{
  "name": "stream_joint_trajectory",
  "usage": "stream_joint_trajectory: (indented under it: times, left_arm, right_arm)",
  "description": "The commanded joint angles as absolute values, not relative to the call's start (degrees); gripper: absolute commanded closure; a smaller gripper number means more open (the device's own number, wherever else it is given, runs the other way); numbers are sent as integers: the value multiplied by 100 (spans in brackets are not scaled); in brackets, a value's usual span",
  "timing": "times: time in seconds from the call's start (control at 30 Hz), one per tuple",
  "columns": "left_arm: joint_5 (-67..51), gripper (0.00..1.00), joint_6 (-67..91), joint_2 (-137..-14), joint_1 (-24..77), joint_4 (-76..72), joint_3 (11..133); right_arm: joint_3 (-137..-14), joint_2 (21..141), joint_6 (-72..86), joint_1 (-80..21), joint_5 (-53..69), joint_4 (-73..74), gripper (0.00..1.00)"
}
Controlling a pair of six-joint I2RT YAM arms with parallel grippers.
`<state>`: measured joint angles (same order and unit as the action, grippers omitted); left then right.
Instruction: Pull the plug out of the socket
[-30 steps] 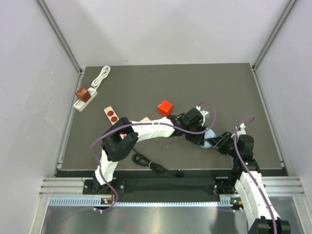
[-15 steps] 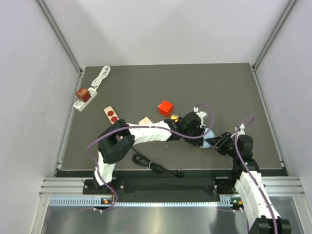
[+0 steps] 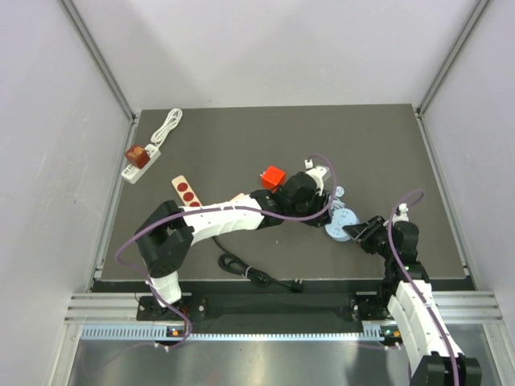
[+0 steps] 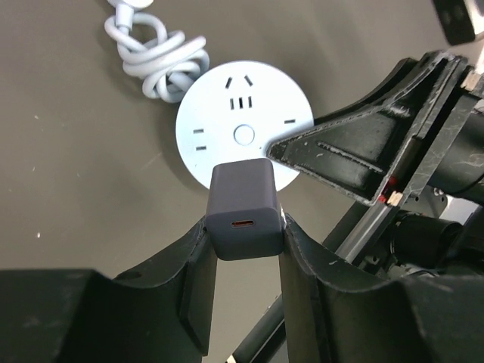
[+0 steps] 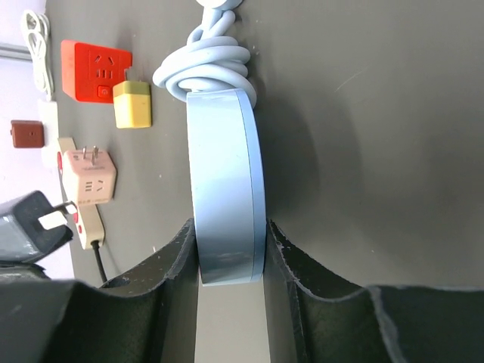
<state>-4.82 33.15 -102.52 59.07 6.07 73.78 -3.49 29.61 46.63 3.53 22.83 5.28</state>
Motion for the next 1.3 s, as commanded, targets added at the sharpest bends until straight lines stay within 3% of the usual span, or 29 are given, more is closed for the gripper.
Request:
stream_joint_trajectory:
  times: [0.0, 0.47, 0.9, 0.97, 1.03, 1.13, 1.17, 1.23, 1.27]
  left_arm:
    - [-433, 100, 3332, -10161, 5941, 588, 7585]
    - [369, 100, 2435, -9141, 5011, 1783, 6996]
    - [483, 100, 2171, -9852, 4359, 2751, 7374]
    - [492, 95, 2153, -9993, 4324, 2733, 7418]
    - [492, 81, 2153, -10124, 4298, 2725, 7444]
    - [379, 70, 2153, -10221, 4228, 2725, 7462]
    - [352, 58, 2153, -10248, 4210, 2725, 7453]
    - [386, 50, 2180, -10222, 4201, 2707, 7410]
    - [387, 38, 2214, -10169, 4184, 2690, 7392]
  right_arm:
    - [-325, 2927, 4377, 396, 1573, 1204, 100]
    - [-448, 2391, 4430, 396, 1705, 1424, 100]
    - [-1370, 2127, 4403, 404, 1494, 2223, 100]
    - [-1520, 2127, 4395, 404, 1468, 2294, 100]
    - [-1617, 2171, 4359, 404, 1407, 2312, 100]
    - [-1713, 2293, 4210, 404, 1258, 2364, 100]
    - [-1740, 2337, 4166, 413, 1222, 2382, 100]
    - [-1784, 2461, 4061, 413, 1160, 2417, 100]
    - [-1793, 2496, 4034, 422, 1099, 2426, 100]
